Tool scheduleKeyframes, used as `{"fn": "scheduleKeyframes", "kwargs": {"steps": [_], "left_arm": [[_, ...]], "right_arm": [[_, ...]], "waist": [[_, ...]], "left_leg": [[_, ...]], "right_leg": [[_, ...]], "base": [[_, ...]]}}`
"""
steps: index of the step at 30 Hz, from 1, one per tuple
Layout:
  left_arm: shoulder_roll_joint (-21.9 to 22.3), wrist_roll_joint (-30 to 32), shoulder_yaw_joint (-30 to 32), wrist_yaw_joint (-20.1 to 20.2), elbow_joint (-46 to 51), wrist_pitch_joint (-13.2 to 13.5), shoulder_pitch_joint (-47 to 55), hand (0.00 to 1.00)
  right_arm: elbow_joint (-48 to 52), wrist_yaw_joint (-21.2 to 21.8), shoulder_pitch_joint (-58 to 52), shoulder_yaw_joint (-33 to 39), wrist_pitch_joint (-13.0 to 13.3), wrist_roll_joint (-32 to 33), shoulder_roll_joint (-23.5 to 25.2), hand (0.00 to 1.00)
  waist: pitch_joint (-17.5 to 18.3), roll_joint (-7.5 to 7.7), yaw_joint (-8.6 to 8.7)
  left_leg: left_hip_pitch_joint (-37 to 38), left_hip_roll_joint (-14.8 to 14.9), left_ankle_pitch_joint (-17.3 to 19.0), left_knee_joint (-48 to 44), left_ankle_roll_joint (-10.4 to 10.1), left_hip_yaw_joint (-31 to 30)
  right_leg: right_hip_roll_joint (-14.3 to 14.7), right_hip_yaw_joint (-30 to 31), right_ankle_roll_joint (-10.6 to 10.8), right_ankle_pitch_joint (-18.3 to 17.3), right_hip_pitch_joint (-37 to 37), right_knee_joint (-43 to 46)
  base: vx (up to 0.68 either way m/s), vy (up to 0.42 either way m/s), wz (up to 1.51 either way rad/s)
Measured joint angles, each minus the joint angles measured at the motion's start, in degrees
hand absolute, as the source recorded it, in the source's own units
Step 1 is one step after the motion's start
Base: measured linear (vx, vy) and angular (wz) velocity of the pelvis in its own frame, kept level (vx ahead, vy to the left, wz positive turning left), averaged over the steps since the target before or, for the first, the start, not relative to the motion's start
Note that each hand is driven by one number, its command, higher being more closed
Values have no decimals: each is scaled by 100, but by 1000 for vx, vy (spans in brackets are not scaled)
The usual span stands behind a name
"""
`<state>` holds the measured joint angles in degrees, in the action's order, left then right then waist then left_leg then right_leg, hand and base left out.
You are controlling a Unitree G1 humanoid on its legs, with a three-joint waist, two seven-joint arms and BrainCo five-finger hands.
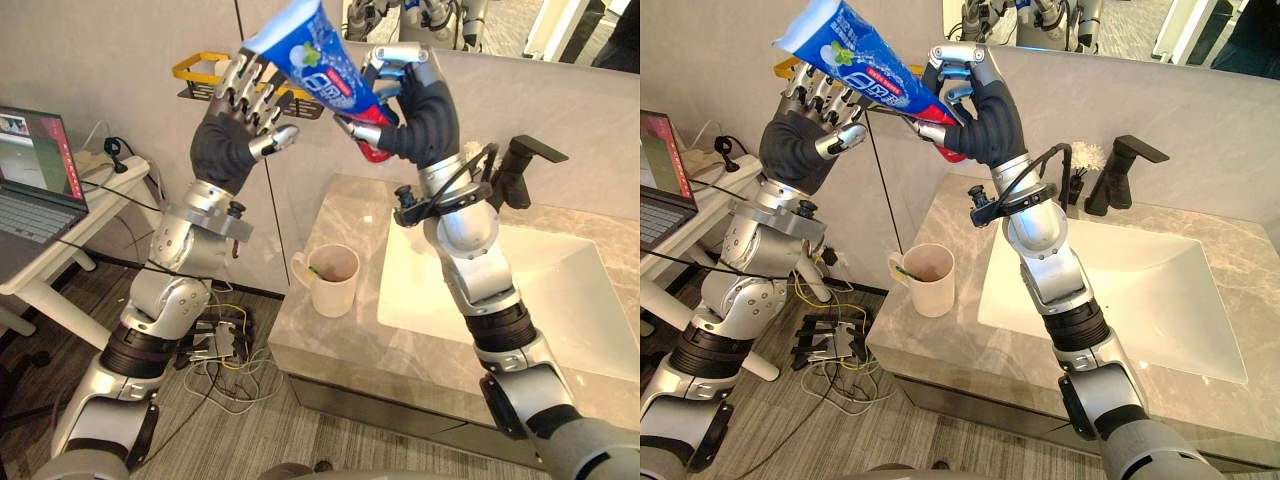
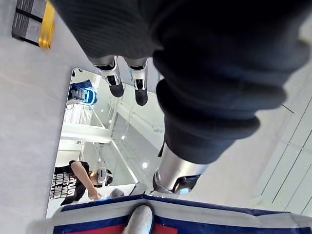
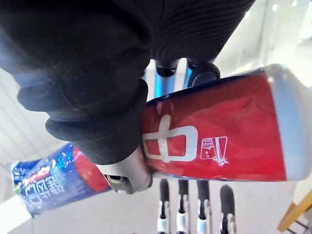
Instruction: Organize washtable
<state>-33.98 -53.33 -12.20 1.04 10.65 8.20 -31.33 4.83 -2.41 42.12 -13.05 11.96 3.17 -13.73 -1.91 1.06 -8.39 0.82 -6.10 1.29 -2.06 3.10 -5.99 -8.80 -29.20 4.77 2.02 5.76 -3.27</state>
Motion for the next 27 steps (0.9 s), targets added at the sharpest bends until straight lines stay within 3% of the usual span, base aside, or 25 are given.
{"fn": "scheduleKeyframes", "kwargs": {"steps": [10, 27], "left_arm": [[125, 6, -307, 25, -286, -13, -139, 0], [119, -12, -348, 148, -314, -29, -443, 0]], "right_arm": [[-698, 51, -14, -290, -130, -840, -4, 100], [-1294, 199, -504, -581, -245, -1001, -136, 100]], "waist": [[0, 0, 123], [-4, 1, 136]], "left_leg": [[8, -2, -3, 6, 4, 3], [10, -2, -3, 6, 4, -1]], "right_leg": [[-8, 15, 2, 2, 1, -1], [-15, 20, 2, 2, 1, -6]], "base": [[0, 0, 0], [0, 0, 0]]}}
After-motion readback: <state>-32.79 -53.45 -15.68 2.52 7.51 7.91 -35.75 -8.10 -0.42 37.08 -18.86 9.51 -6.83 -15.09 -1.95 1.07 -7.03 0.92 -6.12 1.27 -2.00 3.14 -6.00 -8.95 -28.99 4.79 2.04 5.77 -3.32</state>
